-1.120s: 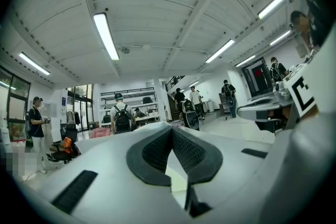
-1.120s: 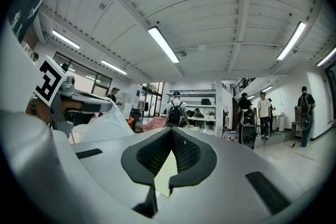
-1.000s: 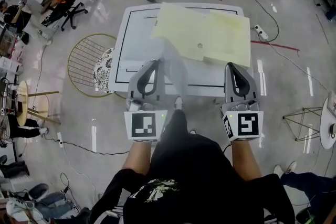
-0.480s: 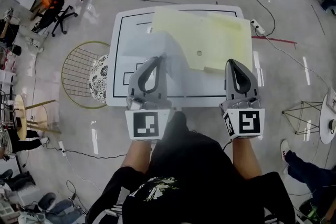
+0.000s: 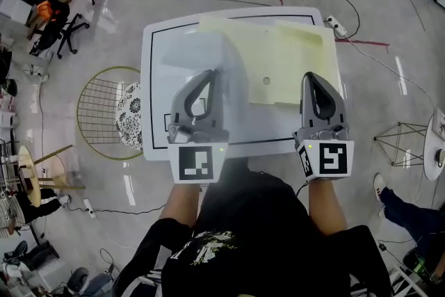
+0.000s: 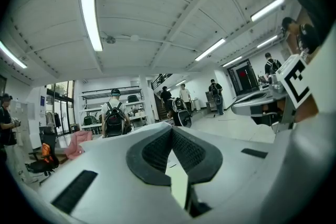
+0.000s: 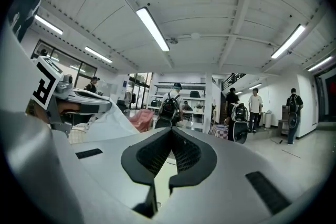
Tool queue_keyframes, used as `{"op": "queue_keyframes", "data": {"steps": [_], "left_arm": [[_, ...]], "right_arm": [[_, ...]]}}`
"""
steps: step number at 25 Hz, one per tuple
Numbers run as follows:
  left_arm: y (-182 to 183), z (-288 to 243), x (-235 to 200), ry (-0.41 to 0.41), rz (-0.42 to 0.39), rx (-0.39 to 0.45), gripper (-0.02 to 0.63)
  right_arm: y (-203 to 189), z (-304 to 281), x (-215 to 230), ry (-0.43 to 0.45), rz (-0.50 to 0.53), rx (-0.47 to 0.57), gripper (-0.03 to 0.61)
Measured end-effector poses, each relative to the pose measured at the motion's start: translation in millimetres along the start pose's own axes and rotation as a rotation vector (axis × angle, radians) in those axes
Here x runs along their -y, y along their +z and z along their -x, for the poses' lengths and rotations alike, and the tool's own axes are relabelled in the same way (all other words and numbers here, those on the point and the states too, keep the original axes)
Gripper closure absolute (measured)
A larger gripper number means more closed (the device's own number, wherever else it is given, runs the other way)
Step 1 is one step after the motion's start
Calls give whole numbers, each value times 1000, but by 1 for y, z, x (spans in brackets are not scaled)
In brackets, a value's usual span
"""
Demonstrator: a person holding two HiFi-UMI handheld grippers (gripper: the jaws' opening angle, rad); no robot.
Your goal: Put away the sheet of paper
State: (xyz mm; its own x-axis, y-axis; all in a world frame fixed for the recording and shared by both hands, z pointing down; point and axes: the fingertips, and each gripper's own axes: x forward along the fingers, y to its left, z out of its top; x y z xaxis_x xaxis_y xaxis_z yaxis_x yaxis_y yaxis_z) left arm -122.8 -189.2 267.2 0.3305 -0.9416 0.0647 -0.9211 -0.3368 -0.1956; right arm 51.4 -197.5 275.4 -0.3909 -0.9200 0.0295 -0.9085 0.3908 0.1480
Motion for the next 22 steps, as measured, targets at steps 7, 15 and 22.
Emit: {"op": "queue_keyframes", "data": {"steps": [7,15,22], "left_arm": [[-8,-35,-21,-59,7,-9,614],[-25,-67,-29,-126,32,-20,614],[-37,-91,-9,-168,50,-61,614]], "right_arm": [[-6,-36,5,-45,-19,-31,580],[-20,-55,13,-111,-10,-72,580],[-39,-56,34,-123,-25,-109,580]]}}
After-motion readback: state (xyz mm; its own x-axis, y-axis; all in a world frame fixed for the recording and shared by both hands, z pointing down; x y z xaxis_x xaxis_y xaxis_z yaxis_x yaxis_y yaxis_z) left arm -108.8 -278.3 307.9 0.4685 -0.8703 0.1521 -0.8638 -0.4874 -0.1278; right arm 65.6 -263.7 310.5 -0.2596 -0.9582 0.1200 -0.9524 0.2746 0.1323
